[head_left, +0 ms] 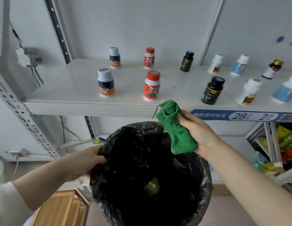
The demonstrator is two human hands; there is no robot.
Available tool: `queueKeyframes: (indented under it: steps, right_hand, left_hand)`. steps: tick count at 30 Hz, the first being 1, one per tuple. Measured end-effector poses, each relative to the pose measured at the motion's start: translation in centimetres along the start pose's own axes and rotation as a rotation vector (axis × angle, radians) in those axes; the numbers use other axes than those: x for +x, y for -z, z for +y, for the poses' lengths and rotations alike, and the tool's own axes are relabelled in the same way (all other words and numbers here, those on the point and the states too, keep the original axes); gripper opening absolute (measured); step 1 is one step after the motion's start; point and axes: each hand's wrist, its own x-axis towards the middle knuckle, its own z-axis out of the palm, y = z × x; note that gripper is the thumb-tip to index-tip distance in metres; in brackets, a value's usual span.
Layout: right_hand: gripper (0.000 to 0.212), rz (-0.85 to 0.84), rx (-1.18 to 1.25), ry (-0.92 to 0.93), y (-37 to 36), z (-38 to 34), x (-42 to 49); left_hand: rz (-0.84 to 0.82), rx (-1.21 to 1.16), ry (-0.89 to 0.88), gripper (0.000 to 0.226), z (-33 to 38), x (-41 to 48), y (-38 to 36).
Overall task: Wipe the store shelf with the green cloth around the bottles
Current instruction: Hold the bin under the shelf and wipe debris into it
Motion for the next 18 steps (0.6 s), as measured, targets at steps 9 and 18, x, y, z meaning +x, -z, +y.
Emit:
queueKeyframes:
  steps: [9,18]
  right_hand:
    - [0.020,0.128,0.005,0.057,5.3,-4.3,2.3]
    - [0.032,0.185,0.007,0.029,4.4,-5.9,7.5]
  left_hand:
    - [0.029,-0.057,0.055,0.042,4.1,2.5,-4.8]
    - [-0.011,0.006,0.022,0.038,5.3,4.0,-4.2]
